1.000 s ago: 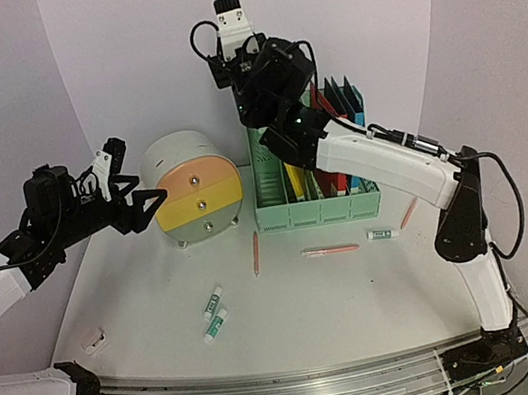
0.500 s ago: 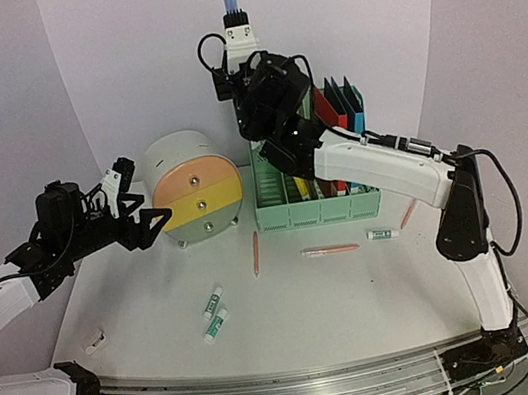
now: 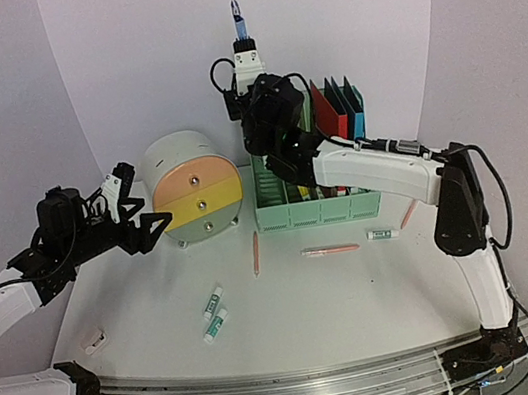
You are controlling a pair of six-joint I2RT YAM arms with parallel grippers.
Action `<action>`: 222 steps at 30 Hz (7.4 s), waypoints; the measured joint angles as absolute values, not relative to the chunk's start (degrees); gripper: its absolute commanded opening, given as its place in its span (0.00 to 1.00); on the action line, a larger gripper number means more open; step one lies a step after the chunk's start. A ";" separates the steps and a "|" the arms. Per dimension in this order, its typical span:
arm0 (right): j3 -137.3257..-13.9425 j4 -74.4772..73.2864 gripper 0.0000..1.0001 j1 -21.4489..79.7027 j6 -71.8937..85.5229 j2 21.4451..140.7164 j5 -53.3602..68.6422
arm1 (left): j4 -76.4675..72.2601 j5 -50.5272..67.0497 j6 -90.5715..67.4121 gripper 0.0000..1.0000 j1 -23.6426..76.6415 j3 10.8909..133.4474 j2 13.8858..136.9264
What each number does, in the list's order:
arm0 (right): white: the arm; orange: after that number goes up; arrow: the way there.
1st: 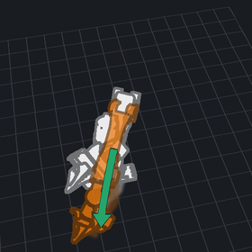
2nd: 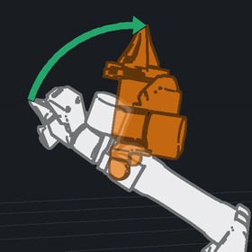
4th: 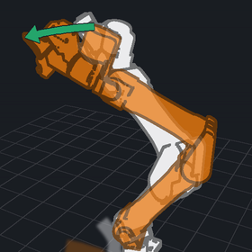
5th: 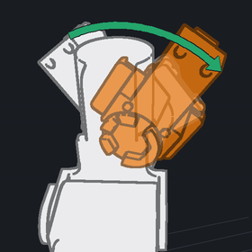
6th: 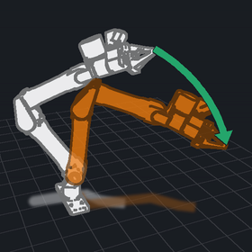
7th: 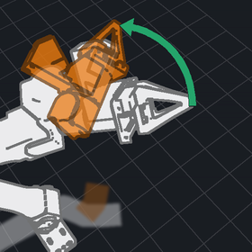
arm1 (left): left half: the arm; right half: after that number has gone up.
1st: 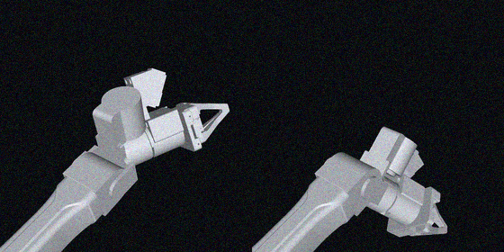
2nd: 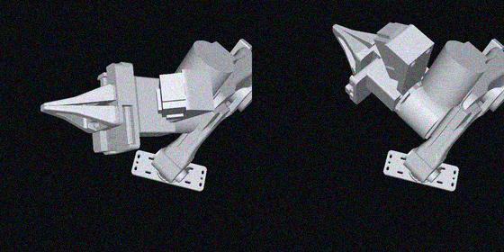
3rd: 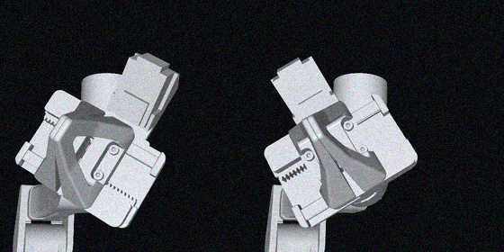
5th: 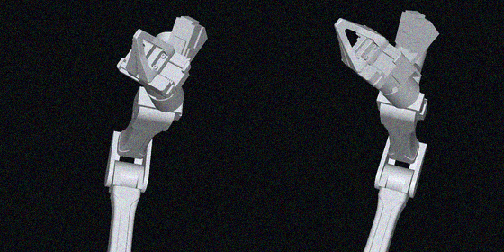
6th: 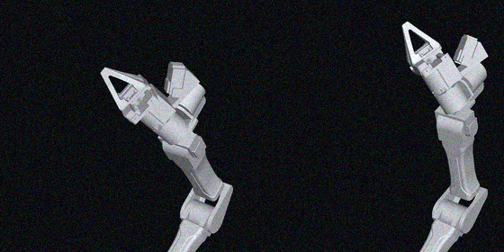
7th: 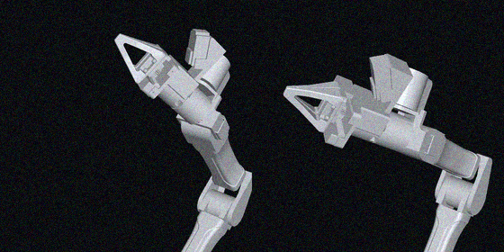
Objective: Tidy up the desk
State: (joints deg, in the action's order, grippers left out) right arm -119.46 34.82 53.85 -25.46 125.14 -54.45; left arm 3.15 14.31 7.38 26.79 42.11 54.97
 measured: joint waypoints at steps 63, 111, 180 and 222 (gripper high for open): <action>-92.70 61.23 0.77 48.49 -19.34 137.53 -50.20 | 1.67 16.95 9.55 0.77 25.28 38.26 58.14; -51.00 26.81 0.87 39.79 3.65 75.64 -35.94 | -31.15 7.27 91.75 0.43 30.69 49.87 92.50; -50.87 23.85 0.90 39.77 3.26 69.08 -35.54 | 0.02 11.06 82.71 0.84 37.60 46.15 67.09; -46.87 21.69 0.95 39.13 2.10 67.88 -31.31 | 53.19 5.26 64.65 0.75 -14.81 41.68 74.76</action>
State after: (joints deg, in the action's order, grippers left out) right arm -46.87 21.69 39.13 2.10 67.88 -31.31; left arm 53.19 5.26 64.65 -14.81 41.68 74.76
